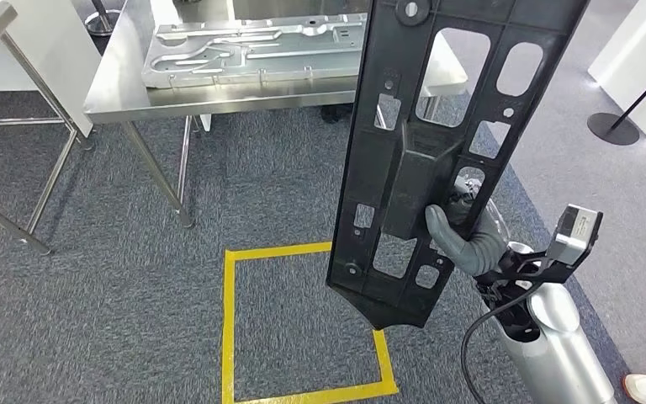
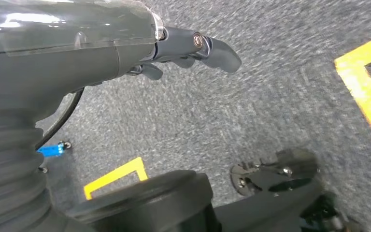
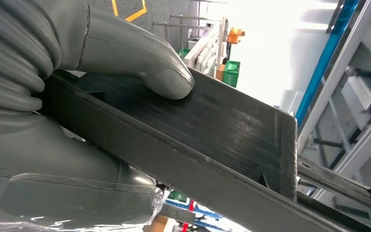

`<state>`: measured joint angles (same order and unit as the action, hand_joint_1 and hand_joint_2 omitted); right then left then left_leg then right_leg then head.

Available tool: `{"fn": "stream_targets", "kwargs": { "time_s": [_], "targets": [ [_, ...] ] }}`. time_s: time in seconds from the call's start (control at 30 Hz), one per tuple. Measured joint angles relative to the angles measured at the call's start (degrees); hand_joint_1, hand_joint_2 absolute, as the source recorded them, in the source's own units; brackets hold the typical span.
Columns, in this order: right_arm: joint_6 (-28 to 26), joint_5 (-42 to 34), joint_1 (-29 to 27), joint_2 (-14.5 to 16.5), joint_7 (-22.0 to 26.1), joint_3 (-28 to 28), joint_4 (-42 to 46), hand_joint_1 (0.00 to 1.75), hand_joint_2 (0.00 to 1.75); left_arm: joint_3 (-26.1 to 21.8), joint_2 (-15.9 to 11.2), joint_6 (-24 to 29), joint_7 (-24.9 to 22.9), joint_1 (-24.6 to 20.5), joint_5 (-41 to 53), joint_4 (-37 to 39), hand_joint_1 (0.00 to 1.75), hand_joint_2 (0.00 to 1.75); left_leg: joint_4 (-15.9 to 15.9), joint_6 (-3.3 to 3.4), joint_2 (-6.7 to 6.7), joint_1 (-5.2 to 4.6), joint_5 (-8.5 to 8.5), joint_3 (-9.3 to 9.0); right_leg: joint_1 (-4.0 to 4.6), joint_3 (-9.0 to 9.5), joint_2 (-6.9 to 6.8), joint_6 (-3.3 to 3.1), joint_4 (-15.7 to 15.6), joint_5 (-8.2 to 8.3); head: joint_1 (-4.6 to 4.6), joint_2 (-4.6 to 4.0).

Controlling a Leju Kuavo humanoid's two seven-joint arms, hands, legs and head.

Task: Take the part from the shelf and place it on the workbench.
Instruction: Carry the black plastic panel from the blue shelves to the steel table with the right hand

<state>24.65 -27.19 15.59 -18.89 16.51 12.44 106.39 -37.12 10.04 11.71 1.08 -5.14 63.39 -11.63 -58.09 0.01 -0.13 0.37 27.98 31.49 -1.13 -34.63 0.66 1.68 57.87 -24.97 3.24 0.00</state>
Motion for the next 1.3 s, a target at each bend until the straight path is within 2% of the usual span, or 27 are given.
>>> {"fn": "stream_targets", "kwargs": {
  "time_s": [0.07, 0.1, 0.13, 0.2, 0.23, 0.27, 0.3, 0.33, 0.37, 0.43, 0.47, 0.57, 0.63, 0.67, 0.73, 0.77, 0.8, 0.83, 0.9, 0.93, 0.97, 1.0, 1.1, 1.13, 1.17, 1.27, 1.3],
  "targets": [
    [0.13, -0.01, -0.18, -0.05, 0.22, -0.23, -0.05, 1.75, 1.75, 0.01, 0.03, 0.06, -0.09, -0.12, 0.05, 0.00, 0.00, 1.75, 0.36, 0.92, 0.02, 0.05, -0.31, 0.01, -0.16, -0.22, -0.04, 0.70, 0.13, -0.08, 0.00, 0.00],
    [0.20, -0.01, -0.14, -0.07, 0.31, -0.35, -0.05, 1.75, 1.75, 0.01, 0.06, 0.07, -0.13, -0.16, 0.04, 0.00, 0.00, 1.75, 0.63, 1.37, 0.08, 0.11, -0.50, -0.10, -0.25, -0.67, -0.14, 0.95, 1.12, -0.75, 0.00, 0.00],
    [0.24, -0.02, -0.09, -0.07, 0.38, -0.47, -0.07, 1.75, 1.75, 0.01, 0.08, 0.07, -0.14, -0.19, 0.04, 0.00, 0.00, 1.75, 0.86, 1.74, 0.15, 0.17, -0.64, -0.22, -0.29, -1.67, -0.23, 1.13, 3.26, -1.98, 0.00, 0.00],
    [0.26, -0.02, -0.09, -0.09, 0.43, -0.60, -0.17, 1.75, 1.75, 0.01, 0.09, 0.07, -0.16, -0.18, 0.04, 0.00, 0.00, 1.75, 0.92, 2.20, 0.33, 0.00, -0.63, -0.24, -0.28, -5.43, -0.36, 1.37, 10.94, -5.47, -0.01, 0.00],
    [0.27, -0.02, -0.16, -0.09, 0.42, -0.62, -0.27, 1.75, 1.75, 0.01, 0.10, 0.04, -0.16, -0.16, 0.04, 0.00, 0.00, 1.75, 0.91, 2.29, 0.37, -0.12, -0.59, -0.24, -0.26, -7.33, -0.36, 1.45, 14.63, -6.67, -0.01, 0.00],
    [0.34, -0.02, -0.21, -0.09, 0.40, -0.63, -0.38, 1.75, 1.75, 0.01, 0.11, -0.05, -0.13, -0.14, 0.03, 0.00, 0.00, 1.75, 0.89, 2.37, 0.40, -0.23, -0.55, -0.28, -0.26, -8.49, -0.36, 1.47, 16.74, -6.91, -0.01, 0.00],
    [0.46, -0.03, -0.22, -0.08, 0.36, -0.63, -0.46, 1.75, 1.75, 0.01, 0.11, -0.19, -0.08, -0.14, -0.03, 0.00, 0.00, 1.75, 0.88, 2.39, 0.40, -0.31, -0.48, -0.39, -0.25, -8.39, -0.37, 1.39, 16.31, -5.93, -0.01, 0.00],
    [0.62, -0.03, -0.19, -0.08, 0.32, -0.63, -0.52, 1.75, 1.75, 0.01, 0.12, -0.35, -0.01, -0.14, -0.09, 0.00, 0.00, 1.75, 0.85, 2.36, 0.38, -0.36, -0.37, -0.55, -0.22, -7.09, -0.38, 1.23, 13.54, -4.07, -0.01, 0.00],
    [0.80, -0.04, -0.12, -0.08, 0.28, -0.63, -0.55, 1.75, 1.75, 0.01, 0.12, -0.50, 0.07, -0.14, -0.16, 0.00, 0.00, 1.75, 0.81, 2.27, 0.37, -0.40, -0.20, -0.73, -0.18, -5.01, -0.48, 1.00, 9.32, -1.90, -0.01, 0.00],
    [1.02, -0.09, 0.08, -0.08, 0.25, -0.65, -0.58, 1.75, 1.75, 0.01, 0.12, -0.71, 0.20, -0.12, -0.24, 0.00, 0.00, 1.75, 0.65, 1.82, 0.36, -0.63, 0.24, -0.86, 0.17, -1.49, -0.74, 0.42, 2.19, 0.31, -0.01, 0.00],
    [1.07, -0.13, 0.12, -0.10, 0.25, -0.67, -0.60, 1.75, 1.75, 0.01, 0.12, -0.79, 0.28, -0.09, -0.24, 0.00, 0.00, 1.75, 0.63, 1.55, 0.36, -0.72, 0.45, -0.85, 0.35, -0.73, -0.83, 0.12, 0.59, 0.38, 0.00, 0.00],
    [1.16, -0.25, -0.01, -0.16, 0.25, -0.79, -0.62, 1.75, 1.75, 0.01, 0.10, -0.97, 0.51, -0.12, -0.07, -0.01, 0.00, 1.75, 0.65, 0.68, 0.46, -0.78, 1.06, -1.20, 0.33, -0.28, -0.64, -0.81, -0.03, -0.21, 0.00, 0.00],
    [1.20, -0.32, -0.06, -0.21, 0.25, -0.89, -0.61, 1.75, 1.75, 0.01, 0.08, -0.98, 0.57, -0.17, 0.12, -0.02, 0.00, 1.75, -2.04, 0.09, 0.45, -0.71, 2.64, -0.33, -0.03, 0.48, -0.62, -1.51, -0.38, -0.49, 0.01, 0.00],
    [1.21, -0.34, -0.10, -0.24, 0.25, -0.95, -0.61, 1.75, 1.75, 0.01, 0.07, -0.93, 0.59, -0.19, 0.19, -0.02, 0.00, 1.75, -5.24, -0.14, 0.40, -0.56, 4.08, 1.23, -0.06, 0.86, -0.65, -1.75, -0.45, -0.71, 0.01, 0.00],
    [1.20, -0.37, -0.30, -0.26, 0.25, -1.07, -0.62, 1.75, 1.75, 0.01, 0.09, -0.81, 0.62, -0.52, 0.22, -0.02, 0.00, 1.75, -13.33, -0.51, 0.40, -0.36, 7.02, 5.68, -0.03, 1.46, -0.66, -1.96, -0.44, -1.29, 0.02, 0.00],
    [1.20, -0.37, -0.44, -0.26, 0.22, -1.10, -0.62, 1.75, 1.75, 0.01, 0.11, -0.73, 0.62, -0.74, 0.23, -0.02, 0.00, 1.75, -16.08, -0.61, 0.41, -0.31, 7.46, 7.37, -0.01, 1.81, -0.64, -1.95, -0.44, -1.59, 0.02, 0.00],
    [1.20, -0.37, -0.59, -0.26, 0.20, -1.14, -0.62, 1.75, 1.75, 0.01, 0.13, -0.68, 0.61, -0.89, 0.25, -0.02, 0.00, 1.75, -16.66, -0.63, 0.41, -0.27, 6.65, 8.06, -0.01, 2.28, -0.57, -1.90, -0.43, -1.94, 0.02, 0.00],
    [1.20, -0.37, -0.69, -0.26, 0.18, -1.17, -0.62, 1.75, 1.75, 0.01, 0.15, -0.63, 0.56, -0.92, 0.29, -0.02, 0.00, 1.75, -14.76, -0.57, 0.41, -0.25, 4.61, 7.55, -0.01, 2.87, -0.46, -1.82, -0.43, -2.34, 0.02, 0.00],
    [1.20, -0.37, -0.78, -0.26, 0.15, -1.25, -0.62, 1.75, 1.75, 0.01, 0.16, -0.58, 0.43, -0.65, 0.39, -0.02, 0.00, 1.75, -7.15, -0.16, 0.37, -0.26, -0.37, 4.56, -0.01, 4.08, -0.24, -1.53, -0.47, -3.24, 0.00, 0.00],
    [1.19, -0.37, -0.77, -0.26, 0.14, -1.30, -0.62, 1.75, 1.75, 0.01, 0.17, -0.57, 0.38, -0.47, 0.43, -0.01, 0.00, 1.75, -3.62, 0.10, 0.34, -0.38, -1.73, 3.11, 0.06, 4.40, -0.11, -1.28, -0.45, -3.62, 0.01, 0.00],
    [1.19, -0.35, -0.79, -0.26, 0.12, -1.34, -0.61, 1.75, 1.75, 0.01, 0.18, -0.57, 0.36, -0.33, 0.42, -0.01, 0.00, 1.75, -1.53, 0.43, 0.30, -0.50, -2.11, 2.29, 0.12, 4.51, -0.01, -0.95, -0.56, -3.84, 0.00, 0.00],
    [1.18, -0.33, -0.87, -0.26, 0.08, -1.39, -0.61, 1.75, 1.75, 0.01, 0.18, -0.57, 0.36, -0.23, 0.41, 0.00, 0.00, 1.75, -0.61, 0.81, 0.24, -0.62, -1.66, 1.96, 0.17, 4.52, 0.06, -0.53, -0.49, -3.85, 0.00, 0.00],
    [1.19, -0.27, -1.08, -0.28, -0.07, -1.59, -0.59, 1.75, 1.75, 0.01, 0.21, -0.56, 0.38, -0.23, 0.43, 0.00, 0.00, 1.75, 0.70, 2.06, 0.01, -0.51, -0.93, 0.81, 0.07, 4.50, 0.00, 0.56, 0.75, -3.90, 0.00, 0.00],
    [1.19, -0.26, -1.03, -0.31, -0.08, -1.67, -0.57, 1.75, 1.75, 0.01, 0.23, -0.56, 0.37, -0.23, 0.44, 0.00, 0.00, 1.75, 0.93, 2.38, -0.03, -0.43, -0.68, 0.11, 0.03, 3.70, -0.07, 0.75, 2.36, -4.42, -0.02, 0.00],
    [1.19, -0.26, -0.99, -0.32, -0.08, -1.76, -0.56, 1.75, 1.75, 0.01, 0.25, -0.56, 0.36, -0.21, 0.45, 0.00, 0.00, 1.75, 1.07, 2.61, -0.06, -0.36, -0.39, -0.61, -0.01, 2.04, -0.14, 0.87, 5.17, -5.29, -0.03, 0.00],
    [1.17, -0.26, -1.28, -0.34, -0.10, -1.92, -0.55, 1.75, 1.75, 0.01, 0.31, -0.56, 0.34, 0.01, 0.46, 0.00, 0.00, 1.75, 1.11, 2.85, -0.08, -0.44, 1.07, -2.28, -0.08, -5.73, -0.23, 1.24, 15.47, -8.23, -0.05, 0.00],
    [1.17, -0.25, -1.45, -0.34, -0.12, -1.94, -0.55, 1.75, 1.75, 0.01, 0.32, -0.56, 0.34, 0.11, 0.45, 0.00, 0.00, 1.75, 1.11, 2.79, -0.13, -0.44, 1.69, -3.03, -0.10, -7.41, -0.25, 1.26, 16.53, -8.14, -0.05, 0.00]
  ]
}}
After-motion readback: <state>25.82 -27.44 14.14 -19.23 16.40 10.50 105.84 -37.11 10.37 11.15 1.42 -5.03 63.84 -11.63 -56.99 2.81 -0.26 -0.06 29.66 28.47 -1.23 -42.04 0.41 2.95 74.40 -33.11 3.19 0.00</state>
